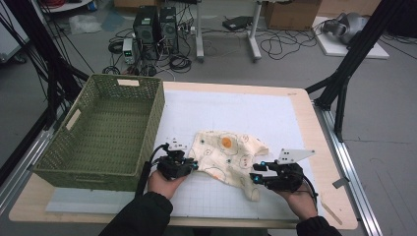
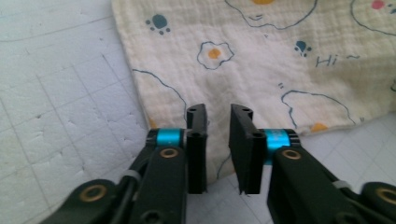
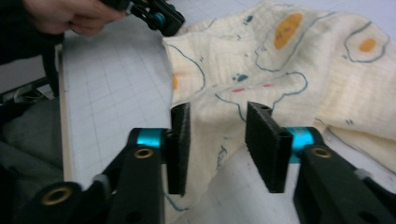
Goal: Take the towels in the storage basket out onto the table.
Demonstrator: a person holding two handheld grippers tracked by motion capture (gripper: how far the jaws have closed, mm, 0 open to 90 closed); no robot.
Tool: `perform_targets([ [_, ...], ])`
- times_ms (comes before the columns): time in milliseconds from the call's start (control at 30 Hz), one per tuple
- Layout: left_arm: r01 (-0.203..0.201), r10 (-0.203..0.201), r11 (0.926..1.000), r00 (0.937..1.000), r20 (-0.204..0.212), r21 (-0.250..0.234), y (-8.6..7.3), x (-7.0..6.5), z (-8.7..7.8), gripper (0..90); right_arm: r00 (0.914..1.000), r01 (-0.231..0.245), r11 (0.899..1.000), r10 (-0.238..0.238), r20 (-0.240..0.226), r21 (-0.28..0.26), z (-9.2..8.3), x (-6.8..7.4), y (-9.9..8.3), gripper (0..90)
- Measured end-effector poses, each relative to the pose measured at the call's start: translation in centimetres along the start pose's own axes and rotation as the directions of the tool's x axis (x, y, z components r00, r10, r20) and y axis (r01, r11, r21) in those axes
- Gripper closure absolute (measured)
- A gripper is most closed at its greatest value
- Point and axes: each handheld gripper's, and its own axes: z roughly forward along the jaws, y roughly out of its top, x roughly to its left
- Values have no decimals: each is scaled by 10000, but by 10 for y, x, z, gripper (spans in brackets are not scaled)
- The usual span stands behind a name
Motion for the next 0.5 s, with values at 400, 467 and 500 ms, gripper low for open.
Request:
perform_targets([
  [400, -384, 388, 9992, 9980, -501, 82, -1, 2, 8, 884, 9994, 336, 9813, -342, 3, 1895, 39, -2, -5, 711],
  [467, -446, 452, 9989, 9978, -483, 140, -2, 1, 7, 890, 9979, 608, 9778, -642, 102, 2007, 41, -2, -5, 777],
  [500, -431, 437, 9989, 9981, -432, 156, -2, 0, 6, 891, 9981, 549, 9783, -591, 152, 1998, 41, -3, -5, 810],
])
